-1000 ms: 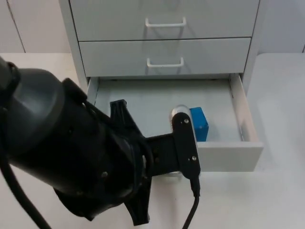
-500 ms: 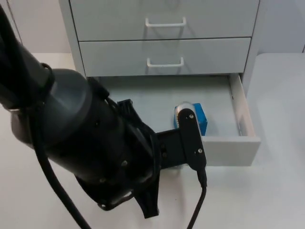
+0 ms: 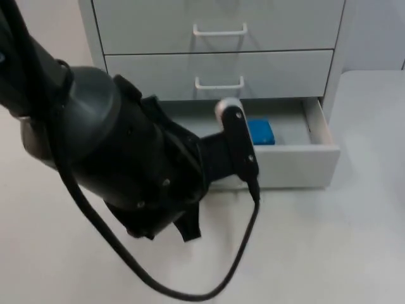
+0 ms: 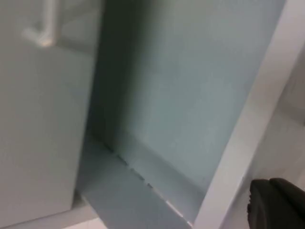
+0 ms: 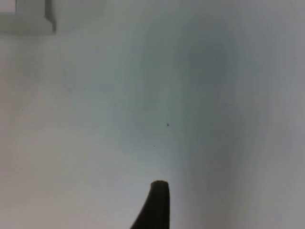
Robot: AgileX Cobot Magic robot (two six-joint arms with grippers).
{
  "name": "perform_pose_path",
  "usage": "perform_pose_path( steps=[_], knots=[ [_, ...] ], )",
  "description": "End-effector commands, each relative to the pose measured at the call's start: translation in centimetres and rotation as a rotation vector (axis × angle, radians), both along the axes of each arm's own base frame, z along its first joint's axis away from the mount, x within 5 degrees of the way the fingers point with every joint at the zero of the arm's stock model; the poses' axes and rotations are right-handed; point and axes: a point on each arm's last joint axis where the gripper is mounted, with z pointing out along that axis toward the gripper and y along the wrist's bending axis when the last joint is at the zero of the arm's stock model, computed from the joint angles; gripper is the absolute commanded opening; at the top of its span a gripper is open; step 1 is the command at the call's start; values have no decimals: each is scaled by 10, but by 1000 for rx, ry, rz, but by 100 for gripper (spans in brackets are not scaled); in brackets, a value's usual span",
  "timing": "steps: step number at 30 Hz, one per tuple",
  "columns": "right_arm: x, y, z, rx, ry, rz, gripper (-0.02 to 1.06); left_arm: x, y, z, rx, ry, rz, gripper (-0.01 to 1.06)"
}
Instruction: Open the drawer with the left hand, place the block into the drawer with the right hand, then close the drawer with the left hand.
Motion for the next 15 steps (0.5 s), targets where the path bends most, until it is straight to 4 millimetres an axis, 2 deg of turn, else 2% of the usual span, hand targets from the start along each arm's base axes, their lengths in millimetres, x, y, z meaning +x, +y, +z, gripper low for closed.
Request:
perform_pose_path(
  steps=[1,6,15],
  knots=[
    [0,-1,2,-2,-10,-2,76,5,0,8,-10,-35,4,0],
    [0,-1,2,2,-10,-9,76,21,8,8,-62,0,36,0],
    [0,-1,2,9,-15,-26,76,61,17,8,-124,-13,111,0]
  ],
)
